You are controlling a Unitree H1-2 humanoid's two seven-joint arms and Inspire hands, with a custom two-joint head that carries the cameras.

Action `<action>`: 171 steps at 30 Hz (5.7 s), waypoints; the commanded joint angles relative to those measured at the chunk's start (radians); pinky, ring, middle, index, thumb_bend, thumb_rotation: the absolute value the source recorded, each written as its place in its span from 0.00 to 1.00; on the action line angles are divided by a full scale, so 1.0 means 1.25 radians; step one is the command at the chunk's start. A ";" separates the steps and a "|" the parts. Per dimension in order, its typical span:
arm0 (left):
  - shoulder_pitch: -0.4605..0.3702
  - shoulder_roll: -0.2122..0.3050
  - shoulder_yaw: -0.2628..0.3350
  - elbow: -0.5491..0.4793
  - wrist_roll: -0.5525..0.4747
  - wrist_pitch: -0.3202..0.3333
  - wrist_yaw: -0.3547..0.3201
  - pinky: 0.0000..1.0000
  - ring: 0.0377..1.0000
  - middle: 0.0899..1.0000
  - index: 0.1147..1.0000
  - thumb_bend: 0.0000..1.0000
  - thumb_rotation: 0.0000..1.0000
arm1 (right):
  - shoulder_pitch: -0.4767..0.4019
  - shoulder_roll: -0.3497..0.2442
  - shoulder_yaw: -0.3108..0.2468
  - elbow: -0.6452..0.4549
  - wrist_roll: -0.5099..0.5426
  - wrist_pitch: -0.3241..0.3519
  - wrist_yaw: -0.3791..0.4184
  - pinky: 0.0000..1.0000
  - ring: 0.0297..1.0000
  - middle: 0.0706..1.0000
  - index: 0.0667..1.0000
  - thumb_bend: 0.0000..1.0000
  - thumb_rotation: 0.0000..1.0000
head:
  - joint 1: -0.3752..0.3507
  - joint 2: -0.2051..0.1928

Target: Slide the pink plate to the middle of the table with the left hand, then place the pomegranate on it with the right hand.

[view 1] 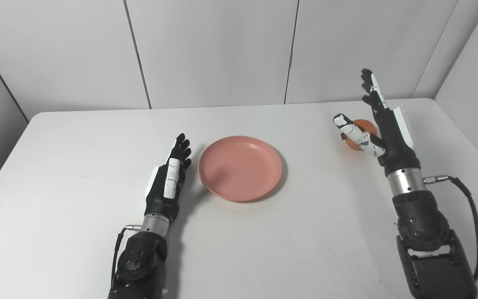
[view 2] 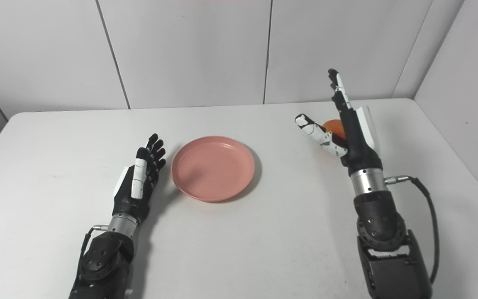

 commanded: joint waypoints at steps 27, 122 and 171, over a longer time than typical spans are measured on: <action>-0.013 0.002 0.009 -0.007 0.008 -0.049 0.005 0.97 0.99 1.00 1.00 0.76 1.00 | -0.212 -0.222 0.114 0.293 -0.260 0.031 0.075 0.88 0.94 0.96 0.98 0.97 0.56 | -0.051 -0.001; -0.036 -0.030 0.005 -0.065 0.032 0.042 0.033 0.96 1.00 1.00 1.00 0.79 1.00 | -0.239 0.001 0.179 0.128 -0.220 -0.122 -0.054 0.35 0.38 0.49 0.48 0.51 0.00 | 0.124 0.072; -0.046 -0.046 0.003 -0.076 0.075 0.067 0.063 0.96 1.00 1.00 1.00 0.77 1.00 | -0.194 0.127 0.282 0.354 -0.283 -0.178 -0.085 0.26 0.35 0.45 0.49 0.51 0.00 | 0.121 0.069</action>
